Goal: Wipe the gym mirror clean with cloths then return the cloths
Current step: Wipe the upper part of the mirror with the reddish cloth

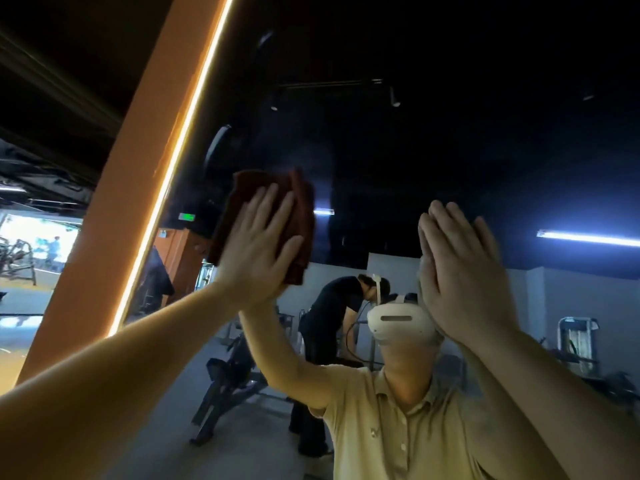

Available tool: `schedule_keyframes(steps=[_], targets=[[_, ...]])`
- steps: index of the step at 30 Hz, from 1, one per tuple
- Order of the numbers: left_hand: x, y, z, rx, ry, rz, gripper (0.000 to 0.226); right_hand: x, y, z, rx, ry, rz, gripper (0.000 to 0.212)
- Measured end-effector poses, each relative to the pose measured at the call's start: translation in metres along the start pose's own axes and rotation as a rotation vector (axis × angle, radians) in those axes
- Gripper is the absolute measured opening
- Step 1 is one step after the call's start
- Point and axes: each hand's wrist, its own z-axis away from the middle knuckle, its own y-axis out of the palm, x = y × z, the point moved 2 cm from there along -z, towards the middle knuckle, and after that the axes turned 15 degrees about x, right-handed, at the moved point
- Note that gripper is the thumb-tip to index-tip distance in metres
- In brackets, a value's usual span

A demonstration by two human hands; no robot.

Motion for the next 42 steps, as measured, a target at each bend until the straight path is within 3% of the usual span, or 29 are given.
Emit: schedule_keyframes(steps=[3, 5, 7, 10, 12, 14, 16, 18, 20, 22, 24, 27, 30, 32, 33, 35, 38, 40, 42], targets=[[0.028, 0.0, 0.015, -0.019, -0.218, 0.037, 0.077, 0.0, 0.005, 0.003, -0.029, -0.008, 0.026, 0.06], [0.004, 0.002, 0.009, -0.043, -0.37, 0.101, 0.08, 0.0, 0.006, 0.004, -0.046, -0.029, 0.008, 0.06], [-0.046, 0.005, -0.006, -0.067, -0.355, 0.105, 0.079, 0.0, 0.005, 0.006, -0.078, -0.039, -0.08, 0.059], [-0.135, 0.015, -0.025, -0.071, -0.113, 0.079, 0.072, -0.004, 0.002, 0.009, -0.187, 0.034, -0.333, 0.059], [-0.173, 0.023, -0.023, 0.0, 0.141, -0.009, 0.068, -0.009, -0.003, 0.01, -0.236, 0.097, -0.412, 0.059], [-0.169, 0.026, -0.013, 0.093, 0.441, -0.113, 0.064, -0.015, -0.004, 0.013, -0.224, 0.096, -0.382, 0.055], [-0.12, 0.019, -0.011, 0.15, 0.55, -0.087, 0.067, -0.019, -0.001, 0.017, -0.173, 0.038, -0.286, 0.053], [-0.06, 0.003, -0.021, 0.102, 0.358, -0.051, 0.076, -0.021, 0.001, 0.018, -0.143, 0.019, -0.186, 0.055], [-0.016, -0.011, -0.034, 0.021, 0.054, -0.022, 0.085, -0.019, 0.005, 0.017, -0.136, 0.032, -0.103, 0.057], [-0.012, -0.02, -0.048, -0.036, -0.21, 0.035, 0.085, -0.015, 0.005, 0.016, -0.153, 0.038, -0.057, 0.059], [-0.044, -0.02, -0.058, -0.076, -0.309, 0.105, 0.083, -0.015, 0.005, 0.015, -0.156, 0.029, -0.049, 0.059], [-0.117, 0.002, -0.053, -0.112, -0.122, 0.047, 0.075, -0.017, 0.005, 0.015, -0.178, 0.055, -0.203, 0.057], [-0.174, 0.034, -0.012, -0.033, 0.304, -0.09, 0.065, -0.02, 0.0, 0.019, -0.256, 0.131, -0.398, 0.057], [-0.158, 0.039, 0.008, 0.066, 0.55, -0.199, 0.062, -0.021, -0.002, 0.024, -0.256, 0.129, -0.398, 0.052], [-0.133, 0.035, 0.01, 0.079, 0.591, -0.22, 0.062, -0.02, -0.002, 0.026, -0.235, 0.116, -0.355, 0.051], [-0.071, 0.02, 0.009, 0.051, 0.412, -0.164, 0.064, -0.017, 0.001, 0.028, -0.176, 0.105, -0.238, 0.05], [0.001, 0.001, 0.015, -0.03, -0.102, 0.018, 0.073, -0.011, 0.003, 0.029, -0.148, 0.109, -0.114, 0.056], [-0.02, 0.003, 0.016, -0.075, -0.345, 0.137, 0.077, -0.008, 0.002, 0.027, -0.136, 0.112, -0.062, 0.061], [-0.076, 0.015, 0.018, -0.111, -0.354, 0.159, 0.076, -0.007, 0.003, 0.028, -0.111, 0.106, -0.054, 0.058]])
